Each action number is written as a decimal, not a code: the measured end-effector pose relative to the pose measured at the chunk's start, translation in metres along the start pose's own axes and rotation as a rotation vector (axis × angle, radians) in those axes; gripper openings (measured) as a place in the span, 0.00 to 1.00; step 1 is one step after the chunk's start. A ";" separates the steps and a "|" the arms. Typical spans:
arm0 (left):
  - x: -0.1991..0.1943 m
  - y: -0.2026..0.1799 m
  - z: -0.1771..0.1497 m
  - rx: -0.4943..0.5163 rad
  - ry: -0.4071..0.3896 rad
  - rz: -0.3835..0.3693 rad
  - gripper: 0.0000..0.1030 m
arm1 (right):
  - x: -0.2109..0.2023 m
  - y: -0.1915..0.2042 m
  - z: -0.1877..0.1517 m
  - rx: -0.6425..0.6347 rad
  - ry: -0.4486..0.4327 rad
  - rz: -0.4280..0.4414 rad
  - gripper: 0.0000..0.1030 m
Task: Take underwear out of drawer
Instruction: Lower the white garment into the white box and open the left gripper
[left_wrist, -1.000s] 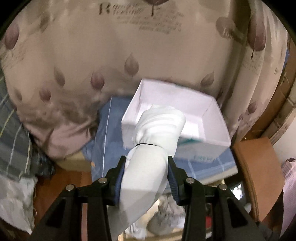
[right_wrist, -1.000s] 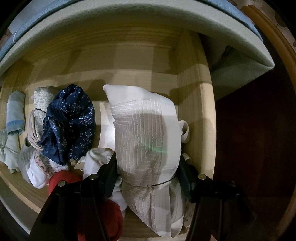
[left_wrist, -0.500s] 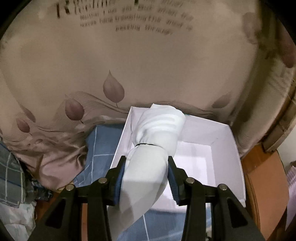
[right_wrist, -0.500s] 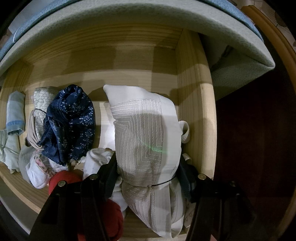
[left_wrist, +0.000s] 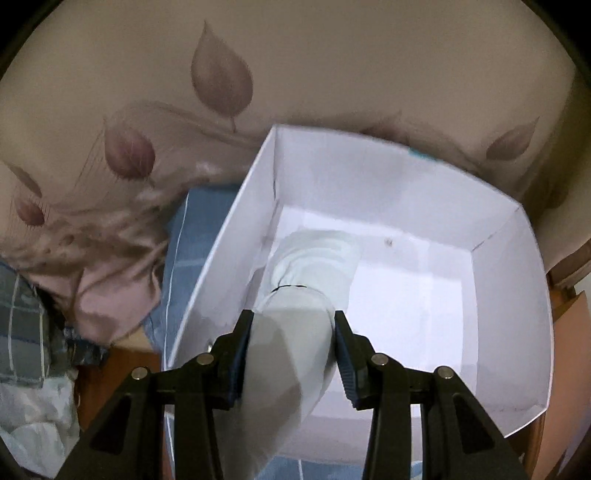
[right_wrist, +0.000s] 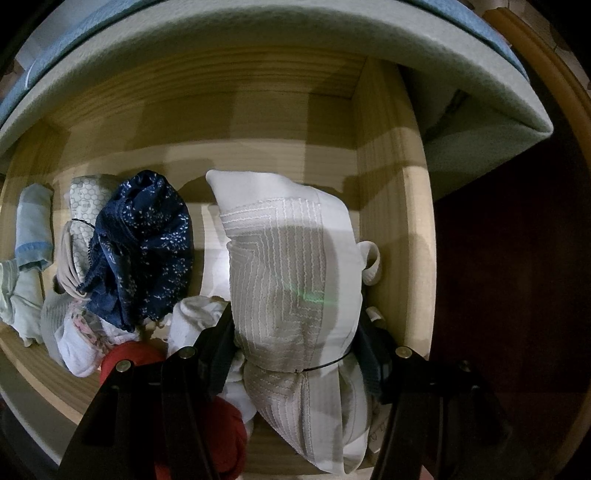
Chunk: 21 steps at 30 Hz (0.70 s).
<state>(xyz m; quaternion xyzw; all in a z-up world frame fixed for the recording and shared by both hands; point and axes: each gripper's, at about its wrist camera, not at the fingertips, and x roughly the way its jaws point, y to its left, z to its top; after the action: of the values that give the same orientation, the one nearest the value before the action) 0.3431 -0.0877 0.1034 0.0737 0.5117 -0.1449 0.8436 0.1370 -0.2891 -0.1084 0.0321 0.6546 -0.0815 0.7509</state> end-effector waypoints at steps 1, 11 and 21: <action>0.002 0.000 -0.005 0.006 0.011 0.012 0.41 | 0.000 0.000 0.000 -0.001 0.000 0.000 0.53; -0.004 -0.004 -0.039 0.056 0.018 0.066 0.41 | -0.001 -0.001 0.000 0.000 -0.002 0.002 0.53; -0.016 -0.008 -0.069 0.087 0.040 0.096 0.41 | 0.000 -0.001 0.000 -0.001 -0.003 0.003 0.53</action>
<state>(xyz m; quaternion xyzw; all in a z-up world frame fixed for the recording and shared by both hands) 0.2755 -0.0740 0.0853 0.1376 0.5175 -0.1249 0.8352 0.1369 -0.2902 -0.1081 0.0325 0.6537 -0.0802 0.7518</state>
